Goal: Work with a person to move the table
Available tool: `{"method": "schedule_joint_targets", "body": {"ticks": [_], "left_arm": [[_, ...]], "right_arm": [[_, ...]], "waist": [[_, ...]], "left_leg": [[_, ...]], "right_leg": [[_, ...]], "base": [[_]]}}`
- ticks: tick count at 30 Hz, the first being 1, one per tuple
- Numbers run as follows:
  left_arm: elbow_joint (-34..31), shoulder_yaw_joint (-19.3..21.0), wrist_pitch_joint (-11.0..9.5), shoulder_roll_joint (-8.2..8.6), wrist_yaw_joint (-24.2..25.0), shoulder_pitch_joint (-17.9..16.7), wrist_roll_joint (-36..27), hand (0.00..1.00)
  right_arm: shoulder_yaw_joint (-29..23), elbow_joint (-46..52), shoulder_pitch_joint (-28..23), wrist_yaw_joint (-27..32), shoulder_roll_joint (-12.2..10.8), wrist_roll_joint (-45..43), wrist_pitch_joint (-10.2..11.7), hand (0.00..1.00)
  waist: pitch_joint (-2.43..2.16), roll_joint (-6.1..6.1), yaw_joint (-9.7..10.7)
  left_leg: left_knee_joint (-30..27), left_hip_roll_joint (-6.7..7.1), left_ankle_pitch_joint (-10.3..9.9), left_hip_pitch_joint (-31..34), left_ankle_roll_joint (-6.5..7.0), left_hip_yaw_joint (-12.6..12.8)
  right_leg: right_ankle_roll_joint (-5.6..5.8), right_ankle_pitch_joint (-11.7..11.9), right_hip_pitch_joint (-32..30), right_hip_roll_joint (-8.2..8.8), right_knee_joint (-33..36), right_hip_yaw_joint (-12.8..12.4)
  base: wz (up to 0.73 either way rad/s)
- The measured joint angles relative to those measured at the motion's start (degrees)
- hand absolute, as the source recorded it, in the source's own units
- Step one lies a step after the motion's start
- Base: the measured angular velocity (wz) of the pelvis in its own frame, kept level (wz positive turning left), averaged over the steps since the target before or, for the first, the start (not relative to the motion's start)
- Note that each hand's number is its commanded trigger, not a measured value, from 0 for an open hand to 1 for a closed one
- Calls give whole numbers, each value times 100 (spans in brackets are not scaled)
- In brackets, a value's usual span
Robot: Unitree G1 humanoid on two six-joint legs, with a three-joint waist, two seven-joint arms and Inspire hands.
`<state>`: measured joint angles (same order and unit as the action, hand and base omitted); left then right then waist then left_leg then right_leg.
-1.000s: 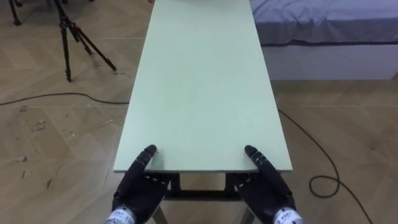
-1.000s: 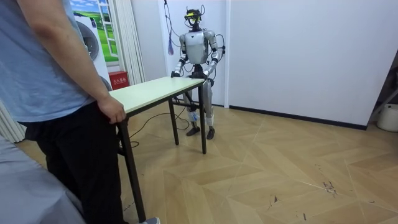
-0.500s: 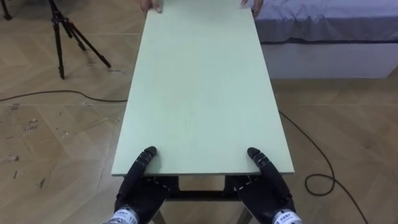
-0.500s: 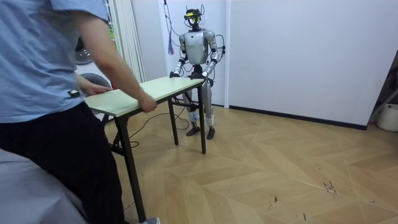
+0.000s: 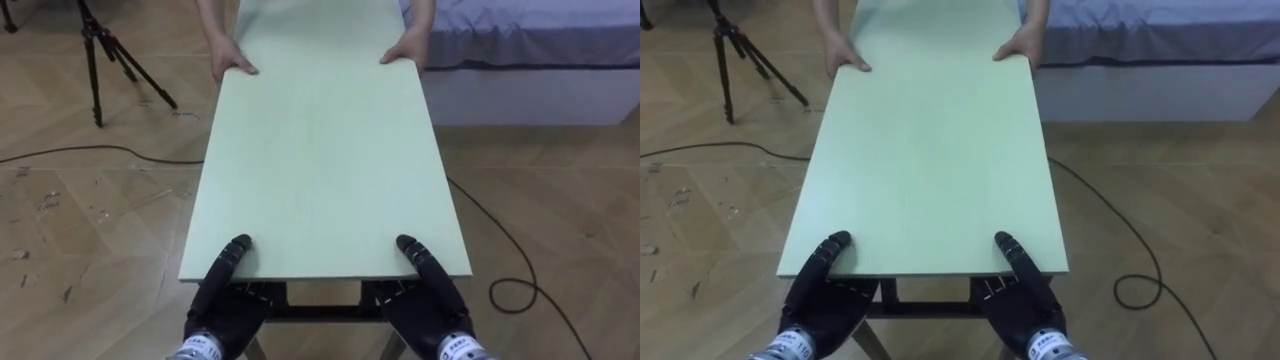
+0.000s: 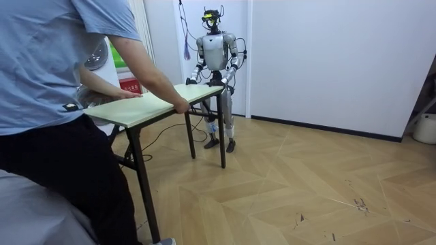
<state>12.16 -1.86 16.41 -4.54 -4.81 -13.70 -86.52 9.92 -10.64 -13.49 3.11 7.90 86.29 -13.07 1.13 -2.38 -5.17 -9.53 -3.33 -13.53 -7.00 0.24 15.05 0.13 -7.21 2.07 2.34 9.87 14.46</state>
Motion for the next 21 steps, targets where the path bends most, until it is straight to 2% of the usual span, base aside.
{"method": "schedule_joint_targets", "body": {"ticks": [3,5,7,12,14,17,21], "left_arm": [[-396,2,-42,74,-233,-63,26,100],[-694,-40,-201,173,-320,-178,128,100],[-884,-86,-312,174,-321,-265,179,100],[-1540,-101,-386,219,-316,-556,358,100],[-1621,-144,-476,220,-133,-676,538,100],[-1620,-222,-582,219,66,-720,750,100],[-1630,-312,-800,221,166,-723,862,100]], "right_arm": [[5,324,-30,180,-44,-27,139,100],[30,543,-117,200,-88,-41,250,100],[77,662,-139,199,-80,-39,306,100],[137,1147,-358,192,-95,-112,461,100],[257,1189,-489,56,-110,-145,646,100],[368,1188,-595,-126,-106,-168,853,100],[493,1189,-595,-207,-103,-156,1013,100]], "waist": [[0,0,-12],[1,2,-7],[1,3,12],[-17,42,6],[-33,64,9],[-34,79,2],[-29,124,3]], "left_leg": [[-30,-6,15,130,17,-6],[-38,-3,23,162,24,-15],[-71,-4,22,207,24,-19],[-85,0,31,349,26,-16],[-94,1,36,347,27,-16],[-95,5,36,348,28,-21],[-99,5,36,365,29,-25]], "right_leg": [[-14,49,-104,2,-4,6],[-14,57,-108,8,-3,24],[-15,57,-123,10,-4,31],[-16,57,-254,18,10,62],[-17,58,-243,16,9,93],[-17,58,-250,10,23,107],[-18,57,-298,37,74,109]], "base": [[0],[2],[2],[2],[0],[2],[-2]]}}
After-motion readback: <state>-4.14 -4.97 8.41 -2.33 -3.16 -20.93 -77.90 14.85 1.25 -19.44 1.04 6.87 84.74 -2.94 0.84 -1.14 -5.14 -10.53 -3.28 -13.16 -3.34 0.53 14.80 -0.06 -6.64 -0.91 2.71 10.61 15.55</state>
